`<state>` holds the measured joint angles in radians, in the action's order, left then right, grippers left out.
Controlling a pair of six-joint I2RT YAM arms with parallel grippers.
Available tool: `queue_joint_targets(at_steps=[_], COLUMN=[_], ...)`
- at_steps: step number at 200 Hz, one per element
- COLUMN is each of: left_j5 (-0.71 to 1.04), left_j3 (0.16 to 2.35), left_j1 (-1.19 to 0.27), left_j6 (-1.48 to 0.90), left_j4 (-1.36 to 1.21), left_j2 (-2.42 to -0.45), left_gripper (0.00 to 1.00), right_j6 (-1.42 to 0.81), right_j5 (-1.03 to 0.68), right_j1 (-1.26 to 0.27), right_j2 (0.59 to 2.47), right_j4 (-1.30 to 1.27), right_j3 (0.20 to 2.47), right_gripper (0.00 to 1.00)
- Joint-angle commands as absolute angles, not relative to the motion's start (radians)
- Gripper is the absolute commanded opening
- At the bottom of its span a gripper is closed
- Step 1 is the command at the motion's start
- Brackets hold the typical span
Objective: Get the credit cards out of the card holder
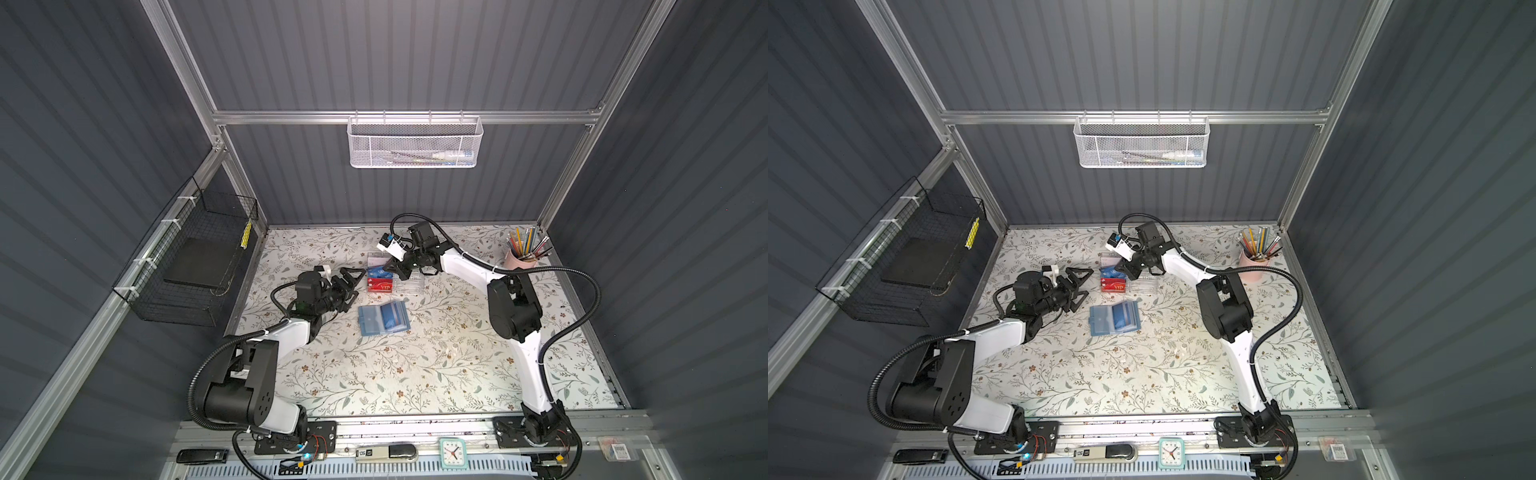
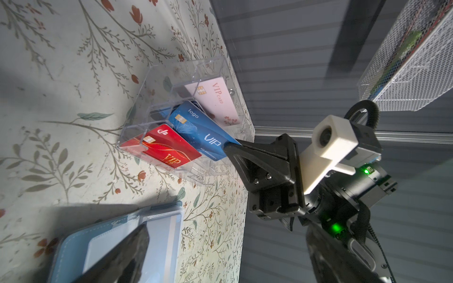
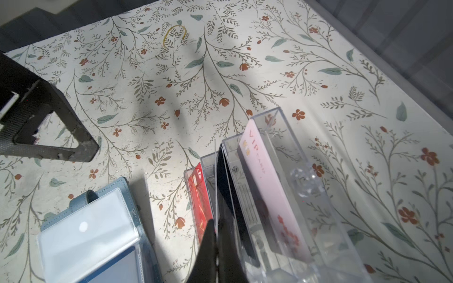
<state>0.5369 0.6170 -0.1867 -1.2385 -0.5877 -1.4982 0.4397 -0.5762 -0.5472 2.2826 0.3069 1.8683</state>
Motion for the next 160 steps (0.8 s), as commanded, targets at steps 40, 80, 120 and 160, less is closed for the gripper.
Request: queue_joint_targets(at_steps=[40,80,120,160], left_j5=[0.607,0.638,0.645,0.65], left_j3=[0.723,0.755,0.759,0.76], left_j1=[-0.17,-0.17,-0.169,-0.167], left_j6=[-1.243,-1.246,-1.248,-1.255], left_j4=[-0.605,-0.614,-0.622,-0.635], left_j2=[-1.584,-1.638,-1.651,-1.66], left_gripper=[1.0,1.0,1.0,1.0], right_j6=[0.503,0.521,0.531,0.544], right_j5=[-0.553,-0.559,-0.566,-0.565], right_j1=[-0.548,-0.549,-0.547,-0.545], right_j2=[2.291,2.298,2.313,2.321], right_j4=[0.302,0.302,0.312,0.338], right_j3=[1.898,1.907,1.922,1.936], right_gripper=[0.01,0.04,0.07,0.09])
